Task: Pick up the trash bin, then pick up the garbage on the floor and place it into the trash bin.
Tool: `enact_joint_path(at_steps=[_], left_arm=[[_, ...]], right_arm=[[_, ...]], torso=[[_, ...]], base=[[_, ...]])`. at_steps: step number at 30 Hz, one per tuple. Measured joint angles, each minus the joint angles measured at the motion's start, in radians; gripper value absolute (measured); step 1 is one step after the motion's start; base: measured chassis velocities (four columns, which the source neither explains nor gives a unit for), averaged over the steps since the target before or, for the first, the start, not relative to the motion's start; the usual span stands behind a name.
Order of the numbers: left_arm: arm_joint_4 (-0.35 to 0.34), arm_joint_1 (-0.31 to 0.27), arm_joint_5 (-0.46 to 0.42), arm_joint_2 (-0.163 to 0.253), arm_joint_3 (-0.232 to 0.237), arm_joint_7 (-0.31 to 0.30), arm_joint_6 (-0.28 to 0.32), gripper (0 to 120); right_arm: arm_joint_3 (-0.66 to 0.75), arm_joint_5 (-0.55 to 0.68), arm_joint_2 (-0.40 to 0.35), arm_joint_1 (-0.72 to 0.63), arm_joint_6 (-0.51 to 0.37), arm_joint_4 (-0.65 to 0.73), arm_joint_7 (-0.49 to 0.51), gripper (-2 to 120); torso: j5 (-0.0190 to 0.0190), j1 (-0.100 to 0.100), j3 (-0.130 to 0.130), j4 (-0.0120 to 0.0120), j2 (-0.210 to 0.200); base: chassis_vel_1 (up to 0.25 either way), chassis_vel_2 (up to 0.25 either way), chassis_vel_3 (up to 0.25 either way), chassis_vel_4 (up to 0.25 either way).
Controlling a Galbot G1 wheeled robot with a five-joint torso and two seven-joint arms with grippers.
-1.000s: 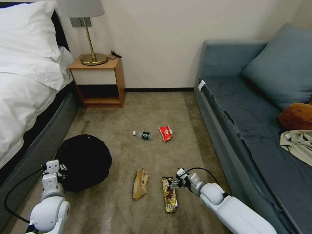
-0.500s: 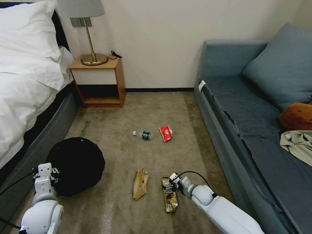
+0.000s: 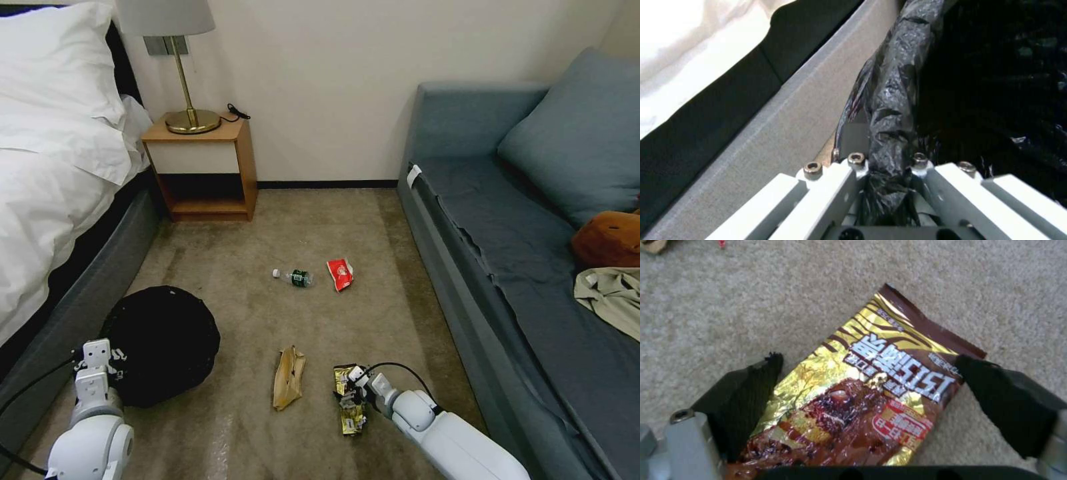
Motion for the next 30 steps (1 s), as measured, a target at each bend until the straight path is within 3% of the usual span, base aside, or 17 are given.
enact_joint_path(at_steps=[5,16,21,23,28,30], left_arm=[[0.001,0.0,0.0,0.0,-0.001,0.001,-0.001,2],[0.01,-0.008,0.0,-0.002,0.003,0.003,-0.004,2],[0.012,-0.01,0.0,-0.001,0.003,0.004,-0.004,2],[0.014,-0.011,0.0,0.002,0.003,0.005,-0.005,2],[0.02,-0.014,-0.001,0.006,0.002,0.007,-0.007,2],[0.02,-0.015,-0.001,0.007,0.002,0.007,-0.008,2]], right_arm=[[0.007,-0.008,0.01,0.001,0.017,-0.018,-0.008,86],[0.011,-0.009,0.002,-0.017,0.025,-0.008,-0.019,43],[0.014,-0.009,-0.003,-0.016,0.025,-0.008,-0.019,31],[0.016,-0.009,-0.004,-0.016,0.025,-0.012,-0.019,16],[0.022,-0.01,-0.004,-0.018,0.026,-0.013,-0.02,0],[0.023,-0.01,-0.004,-0.019,0.026,-0.013,-0.021,0]], torso=[[-0.0001,0.0,0.0,0.0,0.0],[0.0008,0.0,0.0,0.0004,0.0],[0.0004,0.0,0.0,0.0007,0.0],[0.0005,0.0,0.0,0.0002,0.0],[-0.0001,0.0,0.0,0.0001,0.0],[0.0,0.0,0.0,0.0,0.0]], base=[[0.0,0.0,0.0,0.0],[0.0,0.0,0.0,0.0],[0.0,0.0,0.0,0.0],[0.0,0.0,0.0,0.0],[0.0,0.0,0.0,0.0],[0.0,0.0,0.0,0.0]])
